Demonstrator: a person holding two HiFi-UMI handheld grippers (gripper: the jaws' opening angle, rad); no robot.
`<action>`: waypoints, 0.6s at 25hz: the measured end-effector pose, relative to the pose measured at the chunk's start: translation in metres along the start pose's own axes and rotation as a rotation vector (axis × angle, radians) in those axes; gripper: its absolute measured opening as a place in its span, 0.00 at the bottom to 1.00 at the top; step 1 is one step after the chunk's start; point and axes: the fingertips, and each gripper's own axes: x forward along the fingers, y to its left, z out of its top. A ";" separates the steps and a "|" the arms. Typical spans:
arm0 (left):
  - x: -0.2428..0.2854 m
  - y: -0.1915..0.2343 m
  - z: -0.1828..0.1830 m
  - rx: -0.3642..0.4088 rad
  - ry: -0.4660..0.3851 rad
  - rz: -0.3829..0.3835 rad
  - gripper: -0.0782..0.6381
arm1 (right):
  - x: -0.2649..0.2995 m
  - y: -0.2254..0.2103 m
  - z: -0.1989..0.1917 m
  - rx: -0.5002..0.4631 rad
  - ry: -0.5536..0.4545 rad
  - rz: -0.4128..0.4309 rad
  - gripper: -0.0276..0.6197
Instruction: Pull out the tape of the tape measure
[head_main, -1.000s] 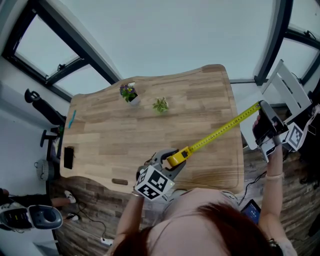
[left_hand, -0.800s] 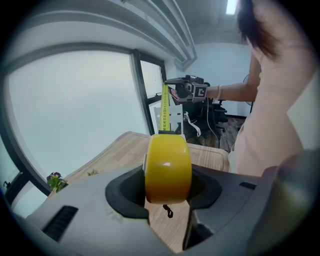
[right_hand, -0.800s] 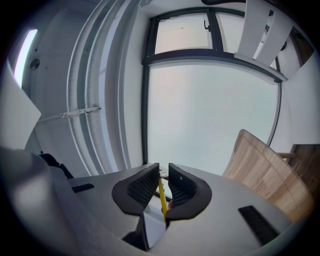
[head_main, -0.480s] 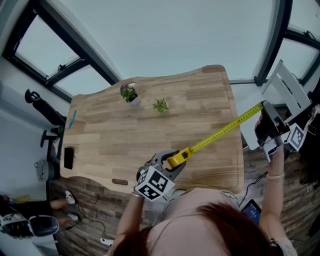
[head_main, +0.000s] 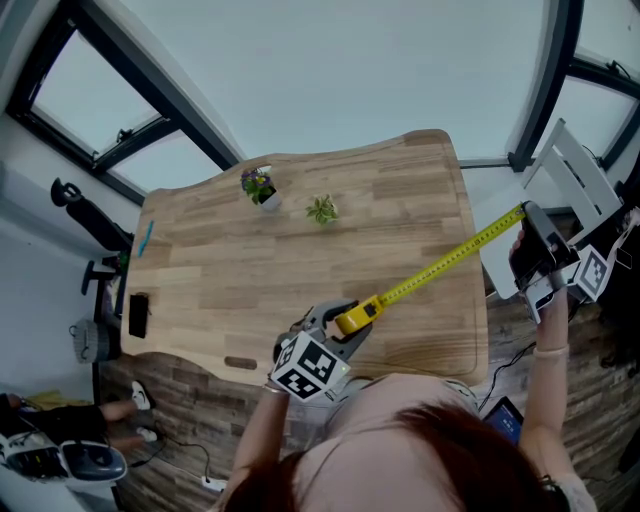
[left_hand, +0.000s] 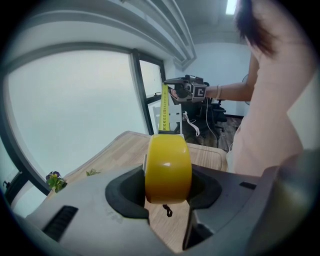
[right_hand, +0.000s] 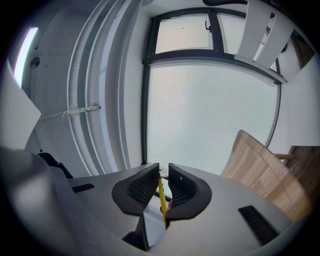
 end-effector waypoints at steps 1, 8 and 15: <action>0.000 0.000 0.000 0.000 0.000 -0.001 0.34 | 0.000 0.000 0.000 0.000 0.000 -0.001 0.12; 0.002 -0.004 0.001 0.002 0.001 -0.004 0.34 | -0.005 -0.002 0.002 -0.004 -0.001 0.003 0.12; 0.004 -0.002 0.000 0.008 0.012 0.002 0.34 | -0.005 -0.003 0.000 0.018 -0.013 0.011 0.12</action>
